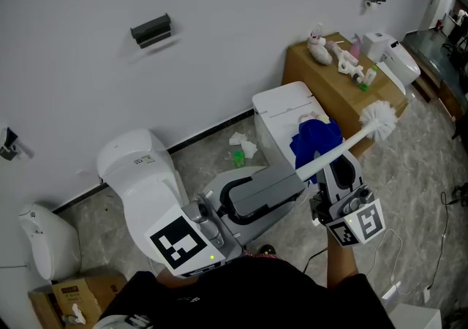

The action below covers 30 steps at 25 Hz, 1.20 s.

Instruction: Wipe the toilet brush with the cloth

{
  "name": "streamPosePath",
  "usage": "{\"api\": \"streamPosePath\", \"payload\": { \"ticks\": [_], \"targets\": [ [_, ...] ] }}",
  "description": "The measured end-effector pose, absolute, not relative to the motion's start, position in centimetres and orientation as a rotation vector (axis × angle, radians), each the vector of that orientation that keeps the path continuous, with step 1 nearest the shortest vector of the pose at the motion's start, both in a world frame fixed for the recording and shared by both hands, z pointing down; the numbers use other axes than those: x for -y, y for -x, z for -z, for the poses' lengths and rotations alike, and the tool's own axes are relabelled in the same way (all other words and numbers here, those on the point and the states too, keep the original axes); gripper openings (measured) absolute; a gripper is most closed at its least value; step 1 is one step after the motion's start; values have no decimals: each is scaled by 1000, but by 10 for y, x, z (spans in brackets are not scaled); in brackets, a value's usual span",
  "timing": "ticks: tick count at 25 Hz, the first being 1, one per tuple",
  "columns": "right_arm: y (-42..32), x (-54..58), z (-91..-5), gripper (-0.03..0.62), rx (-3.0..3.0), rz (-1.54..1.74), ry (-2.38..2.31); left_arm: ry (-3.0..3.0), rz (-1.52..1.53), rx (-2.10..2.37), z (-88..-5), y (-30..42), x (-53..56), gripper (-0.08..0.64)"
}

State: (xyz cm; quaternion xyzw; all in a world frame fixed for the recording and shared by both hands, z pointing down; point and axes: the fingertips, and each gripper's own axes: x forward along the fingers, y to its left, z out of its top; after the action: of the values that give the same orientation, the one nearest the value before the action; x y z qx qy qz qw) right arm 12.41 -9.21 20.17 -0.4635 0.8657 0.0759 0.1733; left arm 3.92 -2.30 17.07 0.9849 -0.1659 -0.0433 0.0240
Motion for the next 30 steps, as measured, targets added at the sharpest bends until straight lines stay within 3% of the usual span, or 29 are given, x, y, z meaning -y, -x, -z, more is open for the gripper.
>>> {"api": "streamPosePath", "payload": {
  "ticks": [30],
  "targets": [
    [-193, 100, -208, 71, -2274, -104, 1487, -3052, 117, 489, -174, -37, 15, 181]
  ]
}}
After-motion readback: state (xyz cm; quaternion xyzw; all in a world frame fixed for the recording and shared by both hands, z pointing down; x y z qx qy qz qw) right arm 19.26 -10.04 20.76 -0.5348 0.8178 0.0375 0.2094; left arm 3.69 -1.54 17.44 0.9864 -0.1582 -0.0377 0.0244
